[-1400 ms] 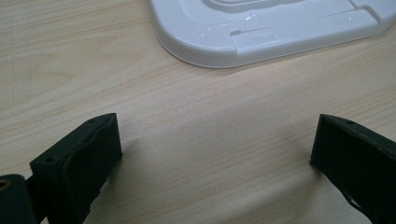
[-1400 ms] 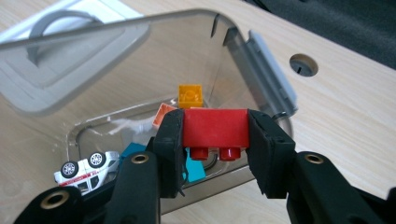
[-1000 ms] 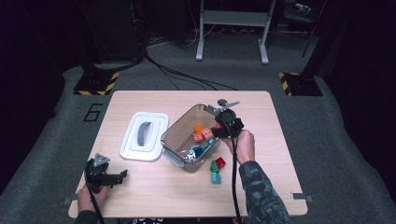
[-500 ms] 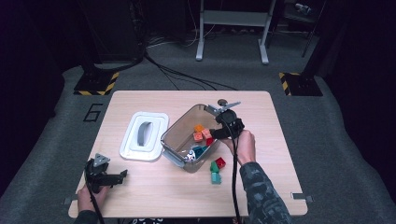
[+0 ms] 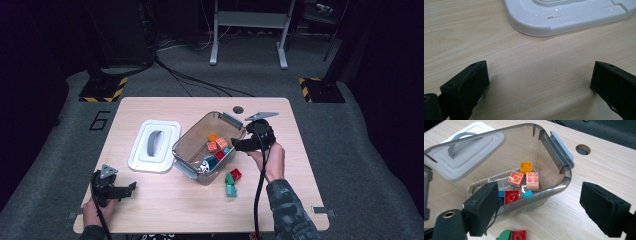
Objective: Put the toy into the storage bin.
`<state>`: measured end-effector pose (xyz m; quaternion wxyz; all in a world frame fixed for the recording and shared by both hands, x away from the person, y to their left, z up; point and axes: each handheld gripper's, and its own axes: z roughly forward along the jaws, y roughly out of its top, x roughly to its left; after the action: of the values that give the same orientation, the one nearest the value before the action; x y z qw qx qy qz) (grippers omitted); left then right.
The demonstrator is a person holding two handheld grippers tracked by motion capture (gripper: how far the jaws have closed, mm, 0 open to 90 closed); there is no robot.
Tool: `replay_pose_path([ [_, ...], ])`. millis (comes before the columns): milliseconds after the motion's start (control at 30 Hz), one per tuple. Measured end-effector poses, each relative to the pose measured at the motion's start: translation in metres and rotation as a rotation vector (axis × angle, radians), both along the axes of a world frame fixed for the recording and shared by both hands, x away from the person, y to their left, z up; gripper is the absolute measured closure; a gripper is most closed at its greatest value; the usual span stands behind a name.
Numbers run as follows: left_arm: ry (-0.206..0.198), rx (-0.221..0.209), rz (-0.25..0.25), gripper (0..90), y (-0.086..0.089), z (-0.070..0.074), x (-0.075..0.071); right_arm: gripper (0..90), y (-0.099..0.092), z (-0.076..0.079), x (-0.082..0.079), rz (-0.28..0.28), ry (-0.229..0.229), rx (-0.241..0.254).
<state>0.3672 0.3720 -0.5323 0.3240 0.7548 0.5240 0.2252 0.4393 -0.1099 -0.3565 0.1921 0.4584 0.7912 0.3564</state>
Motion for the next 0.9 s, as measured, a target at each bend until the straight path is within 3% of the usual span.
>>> replay_pose_path([
  [233, -0.006, -0.001, 0.003, 1.6, 0.0, 0.0, 0.0, 14.1, -0.018, -0.008, -0.015, -0.008, -0.007, 0.025],
  [400, 0.005, 0.0, -0.003, 1.6, 0.0, 0.0, 0.0, 13.0, -0.028, -0.025, -0.024, -0.01, 0.007, 0.025],
  [900, 0.0, -0.004, -0.001, 1.6, 0.0, 0.0, 0.0, 8.3, -0.026, -0.072, -0.039, -0.009, 0.086, 0.018],
])
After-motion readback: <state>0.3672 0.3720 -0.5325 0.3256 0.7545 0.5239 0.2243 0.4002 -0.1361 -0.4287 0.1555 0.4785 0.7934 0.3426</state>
